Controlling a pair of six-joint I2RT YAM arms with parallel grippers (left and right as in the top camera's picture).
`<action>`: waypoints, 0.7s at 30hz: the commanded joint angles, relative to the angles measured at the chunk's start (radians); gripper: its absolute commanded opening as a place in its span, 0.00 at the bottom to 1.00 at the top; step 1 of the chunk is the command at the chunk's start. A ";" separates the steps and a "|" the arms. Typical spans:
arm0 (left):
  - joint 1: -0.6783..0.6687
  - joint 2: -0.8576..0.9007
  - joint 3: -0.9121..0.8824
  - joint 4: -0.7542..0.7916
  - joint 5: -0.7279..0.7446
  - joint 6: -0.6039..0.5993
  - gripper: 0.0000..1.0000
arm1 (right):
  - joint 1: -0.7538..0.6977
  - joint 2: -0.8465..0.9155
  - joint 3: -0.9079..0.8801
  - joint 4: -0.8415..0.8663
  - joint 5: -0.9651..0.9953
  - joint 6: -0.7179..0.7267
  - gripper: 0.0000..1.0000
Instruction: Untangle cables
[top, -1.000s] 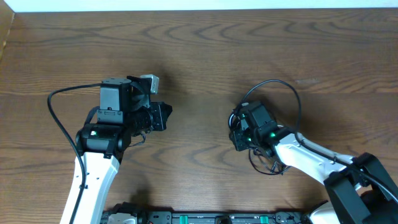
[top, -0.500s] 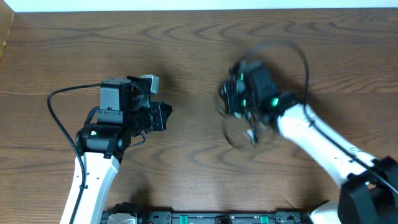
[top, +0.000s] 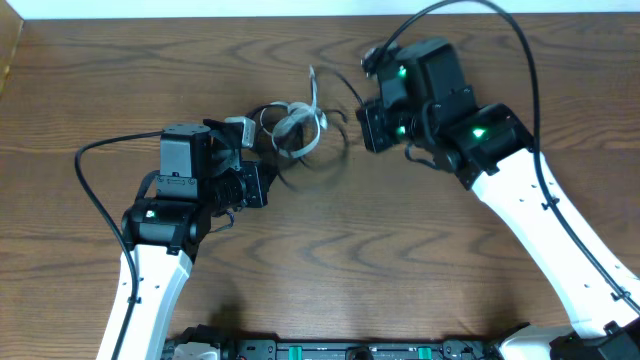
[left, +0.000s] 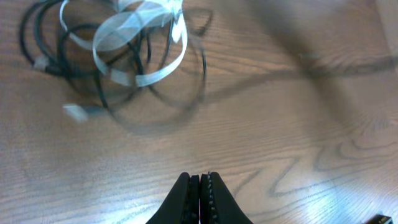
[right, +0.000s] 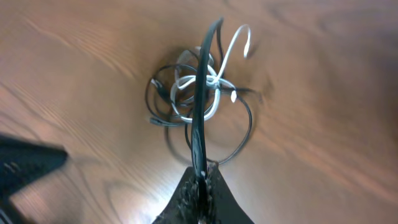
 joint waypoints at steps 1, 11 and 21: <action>0.000 -0.002 0.002 0.009 -0.013 0.010 0.08 | 0.012 -0.010 -0.002 -0.091 0.166 -0.027 0.02; 0.000 0.003 0.002 0.040 -0.059 0.010 0.08 | -0.024 -0.212 -0.001 -0.212 0.681 0.169 0.01; -0.004 0.104 0.002 0.051 -0.053 0.009 0.08 | -0.088 -0.435 -0.002 -0.169 0.800 0.355 0.01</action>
